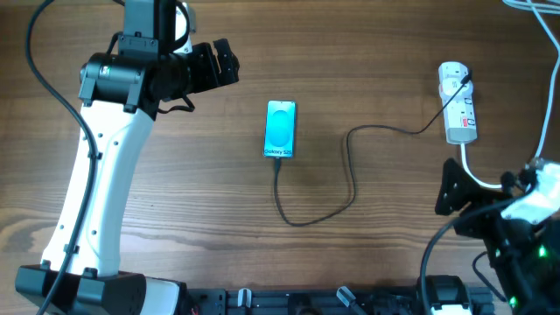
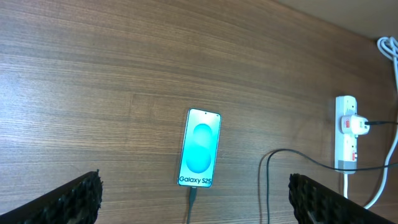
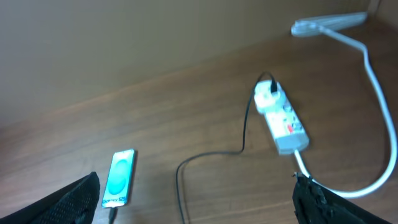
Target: Plug charger to phone and switch on socket
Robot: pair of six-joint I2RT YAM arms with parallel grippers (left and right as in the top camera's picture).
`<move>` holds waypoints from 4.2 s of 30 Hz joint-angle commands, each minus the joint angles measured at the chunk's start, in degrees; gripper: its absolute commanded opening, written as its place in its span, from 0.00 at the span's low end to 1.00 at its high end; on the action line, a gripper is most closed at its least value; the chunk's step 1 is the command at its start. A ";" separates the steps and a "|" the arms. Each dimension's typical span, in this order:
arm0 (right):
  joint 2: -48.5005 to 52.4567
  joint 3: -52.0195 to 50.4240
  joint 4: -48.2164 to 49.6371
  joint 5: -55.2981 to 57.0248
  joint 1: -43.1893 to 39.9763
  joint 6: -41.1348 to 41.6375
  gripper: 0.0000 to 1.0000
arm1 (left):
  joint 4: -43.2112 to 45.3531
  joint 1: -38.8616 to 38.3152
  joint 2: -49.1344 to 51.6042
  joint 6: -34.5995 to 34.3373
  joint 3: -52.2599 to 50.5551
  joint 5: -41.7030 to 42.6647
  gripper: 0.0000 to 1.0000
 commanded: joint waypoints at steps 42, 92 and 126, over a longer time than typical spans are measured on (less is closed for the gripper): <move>-28.37 -63.06 57.18 -3.04 0.46 -16.81 1.00 | -0.02 0.04 0.33 -0.50 -0.11 -0.55 1.00; -28.30 -63.06 57.40 -3.06 0.57 -16.44 1.00 | 3.48 1.88 -22.27 -0.33 -23.02 -10.60 1.00; -28.30 -63.06 57.40 -3.08 0.57 -16.46 1.00 | 62.05 13.38 -90.75 12.44 -95.21 3.54 1.00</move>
